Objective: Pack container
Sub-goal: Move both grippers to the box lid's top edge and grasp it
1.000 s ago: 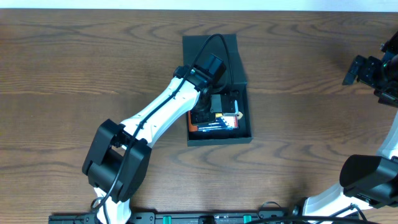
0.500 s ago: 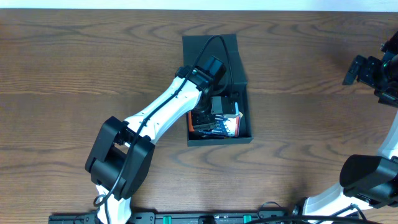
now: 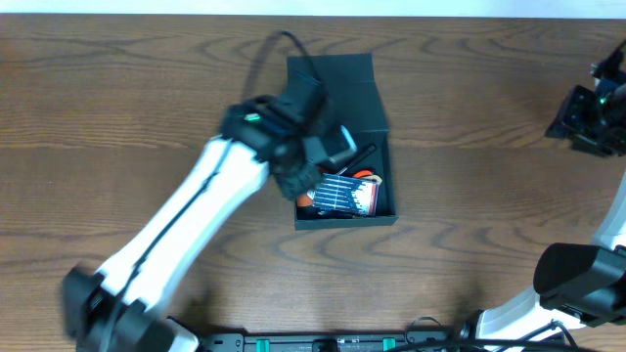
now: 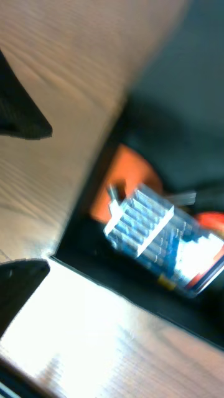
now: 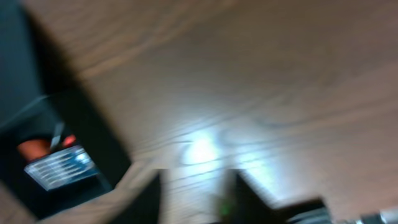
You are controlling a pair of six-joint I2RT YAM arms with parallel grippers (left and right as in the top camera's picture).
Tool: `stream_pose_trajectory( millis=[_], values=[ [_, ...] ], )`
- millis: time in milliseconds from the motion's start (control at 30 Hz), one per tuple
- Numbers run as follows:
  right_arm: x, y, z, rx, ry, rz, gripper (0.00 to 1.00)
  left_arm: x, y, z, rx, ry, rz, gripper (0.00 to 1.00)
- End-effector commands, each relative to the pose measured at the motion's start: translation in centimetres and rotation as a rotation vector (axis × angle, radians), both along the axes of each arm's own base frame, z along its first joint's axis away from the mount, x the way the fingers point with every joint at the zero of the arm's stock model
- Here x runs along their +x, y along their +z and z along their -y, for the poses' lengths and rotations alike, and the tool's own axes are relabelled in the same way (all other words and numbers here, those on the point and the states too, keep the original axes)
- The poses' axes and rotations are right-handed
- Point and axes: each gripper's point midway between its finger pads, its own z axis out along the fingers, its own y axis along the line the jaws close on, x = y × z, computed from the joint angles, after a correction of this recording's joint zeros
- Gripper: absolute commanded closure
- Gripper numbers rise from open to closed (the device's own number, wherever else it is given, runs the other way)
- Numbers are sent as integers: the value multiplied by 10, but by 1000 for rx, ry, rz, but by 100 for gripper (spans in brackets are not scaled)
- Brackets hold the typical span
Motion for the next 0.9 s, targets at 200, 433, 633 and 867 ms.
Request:
stream_pose_trajectory(
  millis=[200, 433, 633, 867],
  values=[
    [41, 14, -132, 195, 387, 162, 99, 49, 41, -78, -274, 493, -15, 72],
    [74, -11, -188, 222, 464, 164, 99, 100, 9, -97, -506, 633, -176, 94],
    [106, -60, -208, 337, 469, 111, 99, 136, -30, -84, -687, 655, -328, 94],
    [138, -122, -213, 470, 441, 66, 99, 169, -75, -68, -819, 680, -444, 94]
  ],
)
